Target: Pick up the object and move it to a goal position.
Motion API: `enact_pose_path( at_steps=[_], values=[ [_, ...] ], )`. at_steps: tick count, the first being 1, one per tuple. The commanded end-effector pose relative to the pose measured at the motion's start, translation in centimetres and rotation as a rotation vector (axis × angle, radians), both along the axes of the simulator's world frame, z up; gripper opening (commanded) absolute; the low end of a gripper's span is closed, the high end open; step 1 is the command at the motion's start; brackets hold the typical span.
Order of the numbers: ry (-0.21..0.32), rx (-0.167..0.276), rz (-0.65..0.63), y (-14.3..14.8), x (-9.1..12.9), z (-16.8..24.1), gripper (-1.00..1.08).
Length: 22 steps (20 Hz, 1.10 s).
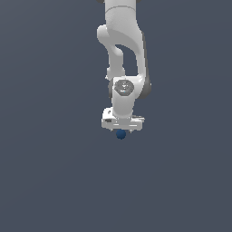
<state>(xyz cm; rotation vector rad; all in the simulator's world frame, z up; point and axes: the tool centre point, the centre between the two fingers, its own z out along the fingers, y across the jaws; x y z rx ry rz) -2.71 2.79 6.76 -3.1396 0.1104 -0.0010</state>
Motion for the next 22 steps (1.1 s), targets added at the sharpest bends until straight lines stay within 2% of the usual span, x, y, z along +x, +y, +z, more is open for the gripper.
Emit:
enact_pose_path(
  at_steps=[1, 10, 11, 22],
  values=[
    [0.001, 0.0, -0.001, 0.0, -0.1, -1.3, 1.0],
    [0.001, 0.0, -0.002, 0.0, -0.1, -3.7, 1.0],
    [0.001, 0.0, -0.002, 0.0, -0.1, -3.7, -1.0],
    [0.001, 0.0, -0.002, 0.0, 0.0, -3.6, -1.0]
  ],
)
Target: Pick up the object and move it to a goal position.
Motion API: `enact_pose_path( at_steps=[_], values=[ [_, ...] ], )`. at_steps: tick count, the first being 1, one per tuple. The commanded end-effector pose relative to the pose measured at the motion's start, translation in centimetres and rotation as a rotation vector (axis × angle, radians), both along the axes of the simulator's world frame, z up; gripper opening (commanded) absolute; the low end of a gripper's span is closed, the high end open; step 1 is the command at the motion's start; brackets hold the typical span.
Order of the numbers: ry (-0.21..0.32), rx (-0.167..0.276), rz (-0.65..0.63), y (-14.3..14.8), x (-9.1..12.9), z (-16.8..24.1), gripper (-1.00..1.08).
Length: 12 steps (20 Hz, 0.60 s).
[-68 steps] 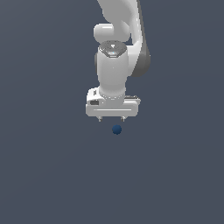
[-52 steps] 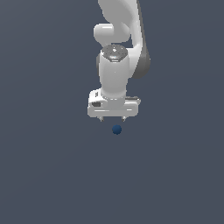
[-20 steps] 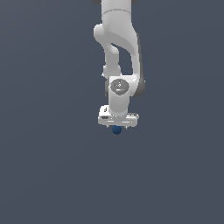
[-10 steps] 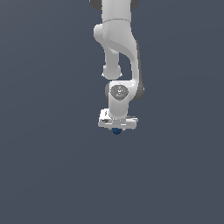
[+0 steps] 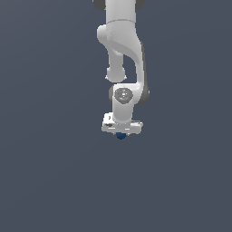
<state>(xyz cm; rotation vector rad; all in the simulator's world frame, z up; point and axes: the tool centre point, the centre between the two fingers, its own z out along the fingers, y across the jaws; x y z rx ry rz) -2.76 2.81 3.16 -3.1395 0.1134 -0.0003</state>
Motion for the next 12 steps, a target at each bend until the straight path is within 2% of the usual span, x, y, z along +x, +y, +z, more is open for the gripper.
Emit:
enact_pose_path(
  at_steps=[1, 6, 12],
  values=[
    [0.0, 0.0, 0.0, 0.0, 0.0, 0.1, -1.0],
    [0.0, 0.0, 0.0, 0.5, 0.4, 1.5, -1.0],
    [0.0, 0.0, 0.0, 1.8, 1.4, 5.0, -1.0]
  ],
)
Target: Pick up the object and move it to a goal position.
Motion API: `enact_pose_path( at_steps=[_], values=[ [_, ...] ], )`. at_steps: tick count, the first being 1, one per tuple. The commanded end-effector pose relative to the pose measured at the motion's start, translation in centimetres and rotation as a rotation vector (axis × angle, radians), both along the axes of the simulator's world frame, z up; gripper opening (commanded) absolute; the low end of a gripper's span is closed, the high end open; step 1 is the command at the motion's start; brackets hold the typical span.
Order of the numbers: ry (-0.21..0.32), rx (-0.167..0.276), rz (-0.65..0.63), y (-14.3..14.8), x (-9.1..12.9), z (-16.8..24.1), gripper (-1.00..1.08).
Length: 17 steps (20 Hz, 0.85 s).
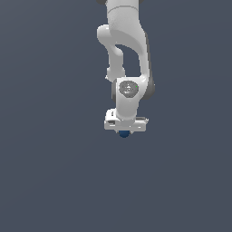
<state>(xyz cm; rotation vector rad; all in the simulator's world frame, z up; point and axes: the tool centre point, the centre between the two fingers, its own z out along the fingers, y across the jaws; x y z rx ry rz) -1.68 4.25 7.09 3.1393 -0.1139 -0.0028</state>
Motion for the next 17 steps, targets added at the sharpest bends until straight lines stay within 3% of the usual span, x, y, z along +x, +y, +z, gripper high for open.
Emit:
enact_pose_path(
  at_steps=[1, 9, 17],
  values=[
    [-0.002, 0.0, 0.0, 0.7, 0.6, 1.9, -1.0],
    [-0.002, 0.0, 0.0, 2.6, 2.2, 7.1, -1.0],
    [-0.002, 0.0, 0.0, 3.2, 2.8, 8.8, -1.0]
  ],
)
